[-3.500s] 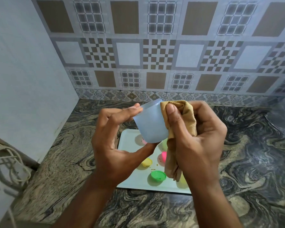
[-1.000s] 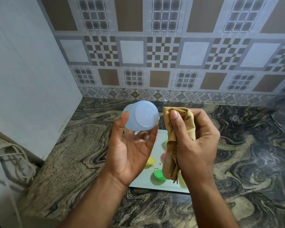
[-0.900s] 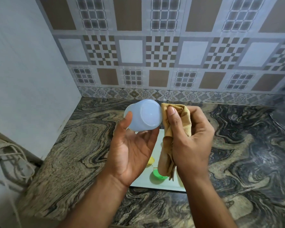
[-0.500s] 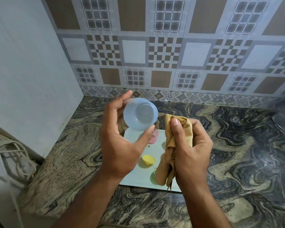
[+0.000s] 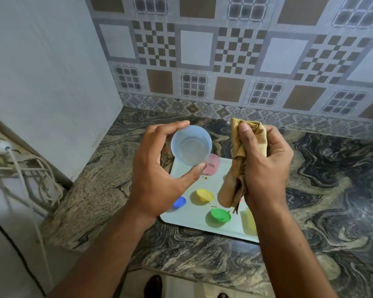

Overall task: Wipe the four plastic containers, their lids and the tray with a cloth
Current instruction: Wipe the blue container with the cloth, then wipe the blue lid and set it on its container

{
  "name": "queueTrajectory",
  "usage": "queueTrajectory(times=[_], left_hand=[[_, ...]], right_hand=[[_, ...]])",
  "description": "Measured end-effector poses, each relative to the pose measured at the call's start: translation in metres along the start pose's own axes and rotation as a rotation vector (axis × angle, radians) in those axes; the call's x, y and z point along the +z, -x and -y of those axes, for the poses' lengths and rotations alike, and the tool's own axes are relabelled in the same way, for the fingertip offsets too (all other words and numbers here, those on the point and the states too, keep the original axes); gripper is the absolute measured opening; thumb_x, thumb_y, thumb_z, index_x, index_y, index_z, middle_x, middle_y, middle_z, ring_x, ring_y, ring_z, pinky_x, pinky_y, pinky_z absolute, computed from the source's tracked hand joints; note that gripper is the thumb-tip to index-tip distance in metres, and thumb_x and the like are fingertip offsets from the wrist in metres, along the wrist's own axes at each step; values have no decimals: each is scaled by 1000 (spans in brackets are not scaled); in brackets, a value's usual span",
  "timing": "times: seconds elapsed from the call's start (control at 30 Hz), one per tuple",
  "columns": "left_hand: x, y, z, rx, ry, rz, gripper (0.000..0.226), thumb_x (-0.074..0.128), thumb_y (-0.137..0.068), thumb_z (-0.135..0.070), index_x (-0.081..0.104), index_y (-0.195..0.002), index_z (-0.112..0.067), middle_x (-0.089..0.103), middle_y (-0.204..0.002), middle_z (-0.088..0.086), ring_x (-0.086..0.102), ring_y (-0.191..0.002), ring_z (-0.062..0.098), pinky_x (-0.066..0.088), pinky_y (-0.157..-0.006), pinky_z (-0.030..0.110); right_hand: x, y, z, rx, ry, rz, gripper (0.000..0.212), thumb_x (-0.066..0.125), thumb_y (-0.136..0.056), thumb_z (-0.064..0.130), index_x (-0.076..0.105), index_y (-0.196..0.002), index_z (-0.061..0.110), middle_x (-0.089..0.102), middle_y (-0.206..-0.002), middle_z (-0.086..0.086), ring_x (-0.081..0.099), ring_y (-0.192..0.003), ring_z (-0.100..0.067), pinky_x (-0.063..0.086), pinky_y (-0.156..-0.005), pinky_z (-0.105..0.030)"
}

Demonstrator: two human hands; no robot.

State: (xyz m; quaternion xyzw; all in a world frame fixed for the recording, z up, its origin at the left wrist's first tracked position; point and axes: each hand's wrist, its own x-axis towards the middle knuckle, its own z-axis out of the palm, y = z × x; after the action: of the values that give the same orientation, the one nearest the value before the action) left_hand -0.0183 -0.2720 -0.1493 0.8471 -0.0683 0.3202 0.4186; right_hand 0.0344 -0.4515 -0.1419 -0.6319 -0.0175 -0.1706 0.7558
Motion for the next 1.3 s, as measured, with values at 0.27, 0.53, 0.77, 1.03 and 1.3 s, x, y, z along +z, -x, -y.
queueTrajectory(times=[0.27,0.53,0.77,1.03,1.3], left_hand=[[-12,65,133,-386,-244,143,69,93,-72,-24,59,-131,-26,61,-127,-2,58,-113,20,50,-81,36],[4,131,193,-569,-264,259,62,91,-68,-21,63,-124,-20,65,-115,-3,63,-100,22,42,-73,30],[10,142,201,-639,-215,343,72,88,-69,-30,58,-133,-25,63,-127,1,62,-113,28,55,-84,44],[25,117,167,-287,-513,374,60,71,-72,-60,66,-125,-32,60,-123,-7,48,-123,24,39,-97,42],[83,98,154,-279,-619,690,28,67,-85,-41,73,-105,-22,67,-108,-3,52,-115,24,28,-105,42]], right_hand=[[-14,21,-23,71,112,59,18,76,-95,34,67,-82,25,59,-71,8,49,-67,-19,49,-61,-54],[-16,31,-39,168,133,73,24,79,-89,44,69,-83,23,58,-77,-7,52,-75,-30,53,-65,-71],[-21,32,-39,158,114,73,18,75,-96,28,66,-81,24,55,-76,-7,50,-74,-28,43,-66,-46],[-33,30,-38,143,106,53,22,72,-100,18,62,-80,21,54,-71,5,48,-64,-8,42,-55,-23],[-43,34,-29,155,56,12,17,67,-101,8,61,-85,10,58,-59,15,52,-50,4,44,-48,-13]])
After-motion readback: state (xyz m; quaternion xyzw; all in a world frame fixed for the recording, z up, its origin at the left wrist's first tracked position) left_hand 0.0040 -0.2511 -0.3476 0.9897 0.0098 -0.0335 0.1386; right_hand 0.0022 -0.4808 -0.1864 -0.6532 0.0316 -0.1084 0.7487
